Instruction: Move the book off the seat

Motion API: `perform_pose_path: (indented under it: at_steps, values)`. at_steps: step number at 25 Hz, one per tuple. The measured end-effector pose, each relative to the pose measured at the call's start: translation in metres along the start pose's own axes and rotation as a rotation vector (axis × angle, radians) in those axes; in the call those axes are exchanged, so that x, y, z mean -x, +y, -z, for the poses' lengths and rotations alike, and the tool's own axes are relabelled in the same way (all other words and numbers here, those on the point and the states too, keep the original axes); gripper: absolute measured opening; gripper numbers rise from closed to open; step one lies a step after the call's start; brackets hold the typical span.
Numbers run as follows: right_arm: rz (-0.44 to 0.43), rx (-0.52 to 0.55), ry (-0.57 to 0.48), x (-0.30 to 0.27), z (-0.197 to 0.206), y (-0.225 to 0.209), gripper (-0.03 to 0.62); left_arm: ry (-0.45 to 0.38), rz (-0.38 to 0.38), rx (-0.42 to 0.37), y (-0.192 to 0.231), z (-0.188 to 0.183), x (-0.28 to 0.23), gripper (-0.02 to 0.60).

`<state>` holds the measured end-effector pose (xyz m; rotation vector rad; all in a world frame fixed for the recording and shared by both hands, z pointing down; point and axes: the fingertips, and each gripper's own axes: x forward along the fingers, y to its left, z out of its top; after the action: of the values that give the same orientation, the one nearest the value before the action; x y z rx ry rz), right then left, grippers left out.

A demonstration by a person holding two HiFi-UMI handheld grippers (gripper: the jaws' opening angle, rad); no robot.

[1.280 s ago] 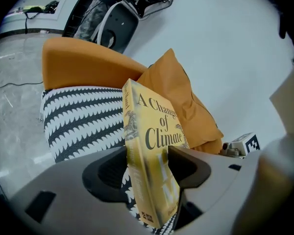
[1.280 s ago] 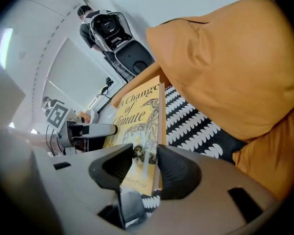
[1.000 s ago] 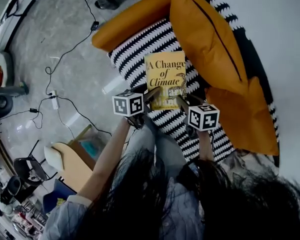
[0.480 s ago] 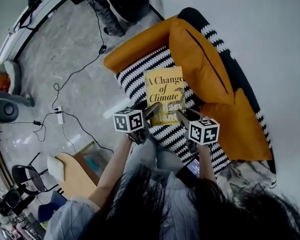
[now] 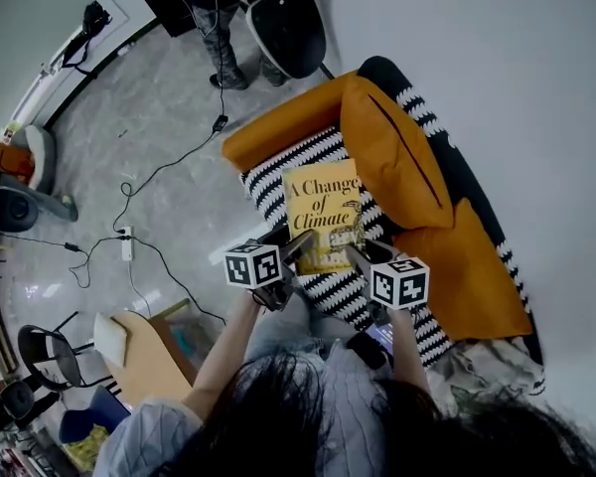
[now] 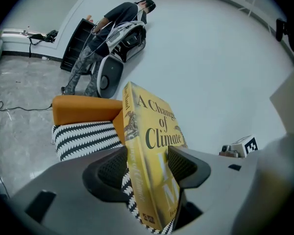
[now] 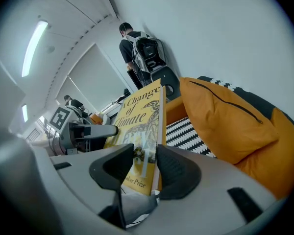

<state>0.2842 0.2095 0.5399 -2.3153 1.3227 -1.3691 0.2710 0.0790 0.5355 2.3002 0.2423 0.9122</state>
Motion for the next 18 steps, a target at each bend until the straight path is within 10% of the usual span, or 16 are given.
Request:
perform_pose_path:
  at_steps: [18]
  values:
    - [-0.198, 0.215, 0.103, -0.010, 0.007, 0.072, 0.158, -0.187, -0.171, 0.124, 0.018, 0.020, 0.093, 0.273]
